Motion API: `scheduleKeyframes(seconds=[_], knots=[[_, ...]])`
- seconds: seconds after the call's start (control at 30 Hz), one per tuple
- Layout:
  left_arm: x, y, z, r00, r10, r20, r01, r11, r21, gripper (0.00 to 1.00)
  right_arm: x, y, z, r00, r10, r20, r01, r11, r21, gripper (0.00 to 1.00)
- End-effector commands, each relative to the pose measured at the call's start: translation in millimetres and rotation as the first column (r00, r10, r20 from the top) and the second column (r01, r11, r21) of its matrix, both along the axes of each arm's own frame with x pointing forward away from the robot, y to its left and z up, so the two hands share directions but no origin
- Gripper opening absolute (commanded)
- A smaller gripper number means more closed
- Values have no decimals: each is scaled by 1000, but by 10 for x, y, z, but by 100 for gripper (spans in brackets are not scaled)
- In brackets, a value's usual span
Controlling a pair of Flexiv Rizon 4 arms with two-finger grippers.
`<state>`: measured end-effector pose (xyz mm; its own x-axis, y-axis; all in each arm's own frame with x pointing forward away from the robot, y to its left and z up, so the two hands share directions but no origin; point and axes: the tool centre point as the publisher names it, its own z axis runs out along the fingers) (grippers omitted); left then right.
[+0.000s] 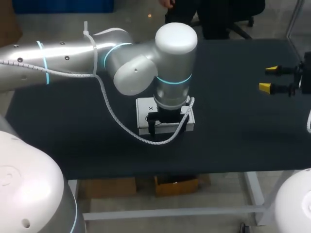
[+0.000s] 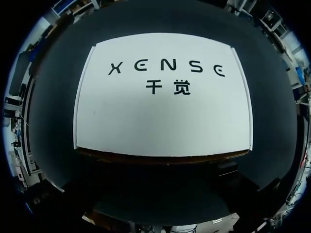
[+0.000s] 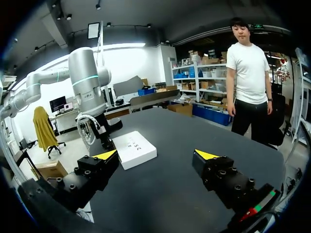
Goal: Assemble the packaging by folding the flat box into shape, placing the metal phone stand inside, and closing the box properly
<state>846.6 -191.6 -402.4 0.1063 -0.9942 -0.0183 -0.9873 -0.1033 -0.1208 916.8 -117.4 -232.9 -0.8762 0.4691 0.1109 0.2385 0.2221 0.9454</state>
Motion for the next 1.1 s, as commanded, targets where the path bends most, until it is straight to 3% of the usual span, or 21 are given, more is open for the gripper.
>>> scheduleKeyframes(seconds=[0.03,0.67,1.1], knots=[[177,75,-13,1000,-3,-13,3,1000,-12,100,-6,-12,3,1000,3,1,-3,1000,3,100],[970,312,111,999,-40,-9,40,999,-27,100,-6,-12,3,1000,3,1,-3,1000,3,100],[1291,349,100,998,-50,-34,47,997,-67,100,-6,-12,3,1000,3,1,-3,1000,3,100]])
